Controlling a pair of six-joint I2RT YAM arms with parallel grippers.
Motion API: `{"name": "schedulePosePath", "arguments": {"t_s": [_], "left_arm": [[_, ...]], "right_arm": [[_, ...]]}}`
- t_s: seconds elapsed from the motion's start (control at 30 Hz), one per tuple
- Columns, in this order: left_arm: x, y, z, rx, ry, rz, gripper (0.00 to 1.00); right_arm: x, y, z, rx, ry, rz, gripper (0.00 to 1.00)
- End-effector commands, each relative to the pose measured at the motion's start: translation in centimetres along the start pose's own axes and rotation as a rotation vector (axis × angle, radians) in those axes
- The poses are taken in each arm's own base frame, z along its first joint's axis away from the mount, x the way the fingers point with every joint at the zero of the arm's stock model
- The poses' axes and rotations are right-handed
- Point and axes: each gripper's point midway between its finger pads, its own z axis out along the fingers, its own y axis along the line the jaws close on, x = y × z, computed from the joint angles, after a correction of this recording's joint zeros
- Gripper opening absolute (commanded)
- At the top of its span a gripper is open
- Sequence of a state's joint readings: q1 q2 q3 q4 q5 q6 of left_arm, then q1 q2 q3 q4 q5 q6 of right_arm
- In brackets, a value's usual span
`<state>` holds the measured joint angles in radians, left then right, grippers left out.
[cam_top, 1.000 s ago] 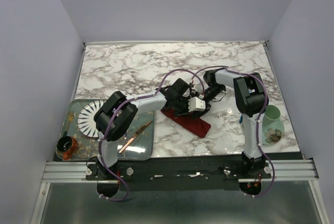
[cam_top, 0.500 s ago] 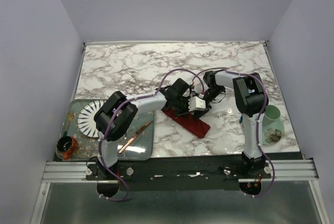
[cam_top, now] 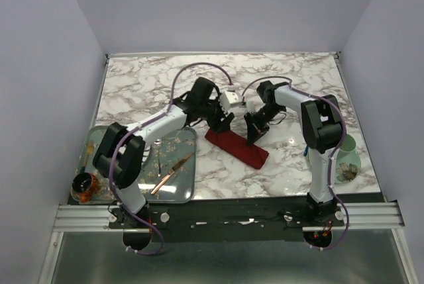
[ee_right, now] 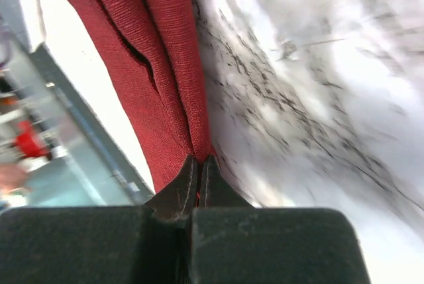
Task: Fold the napkin into a case and place the utensils inside
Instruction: Turn over the smaller rectangle-folded napkin at the center of the board.
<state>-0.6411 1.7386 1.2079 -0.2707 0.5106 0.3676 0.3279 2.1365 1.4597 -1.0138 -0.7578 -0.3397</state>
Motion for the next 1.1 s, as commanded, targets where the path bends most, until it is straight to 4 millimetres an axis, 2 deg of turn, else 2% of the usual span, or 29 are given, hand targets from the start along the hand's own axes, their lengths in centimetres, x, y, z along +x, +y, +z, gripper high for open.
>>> {"name": "schedulePosePath", "arguments": {"t_s": [0.0,0.1,0.17,0.37,0.47,0.6,0.67,0.73,0.77,0.83,0.87,0.9,1.03,1.07], "left_arm": [[-4.4,1.7,-5.5,-0.056,-0.153,-0.093,0.76],[-4.3,2.4,-7.2,-0.101,-0.16,-0.095,0.9],[-3.5,3.3,-7.9,-0.143,-0.149,-0.103,0.99],[-2.6,4.8,-9.6,-0.204,-0.156,-0.203,0.99],[-1.9,5.1,-10.0,-0.22,-0.155,-0.244,0.99],[-0.8,5.8,-10.6,-0.251,-0.153,-0.292,0.99],[-0.2,5.8,-10.7,-0.257,-0.143,-0.315,0.99],[0.3,6.0,-11.0,-0.272,-0.139,-0.323,0.99],[0.8,6.0,-11.1,-0.277,-0.132,-0.331,0.99],[1.0,6.1,-11.4,-0.292,-0.13,-0.334,0.99],[1.3,6.1,-11.5,-0.298,-0.127,-0.341,0.99],[1.4,6.1,-11.6,-0.3,-0.127,-0.347,0.99],[2.0,6.3,-11.8,-0.316,-0.13,-0.383,0.99],[2.4,6.4,-11.9,-0.323,-0.124,-0.394,0.99]], "right_arm": [[-3.3,-1.2,-4.1,0.225,-0.082,-0.195,0.01],[-4.5,-1.8,-6.2,0.335,-0.102,-0.264,0.01],[-5.4,-2.3,-7.6,0.407,-0.116,-0.312,0.01],[-7.8,-3.5,-11.6,0.611,-0.152,-0.46,0.01],[-8.6,-3.7,-12.8,0.687,-0.163,-0.528,0.01],[-9.6,-3.7,-12.9,0.783,-0.183,-0.63,0.0],[-9.2,-3.7,-11.9,0.814,-0.158,-0.663,0.0],[-9.8,-3.0,-12.1,0.851,-0.192,-0.703,0.0],[-9.1,-2.9,-11.3,0.859,-0.17,-0.716,0.01],[-9.2,-2.1,-11.3,0.886,-0.196,-0.751,0.01],[-9.0,-1.8,-10.6,0.906,-0.184,-0.775,0.01],[-8.4,-2.3,-9.9,0.928,-0.176,-0.784,0.01],[-7.5,-1.5,-8.5,1.003,-0.188,-0.838,0.01],[-7.6,-0.8,-8.4,1.024,-0.199,-0.852,0.01]]}}
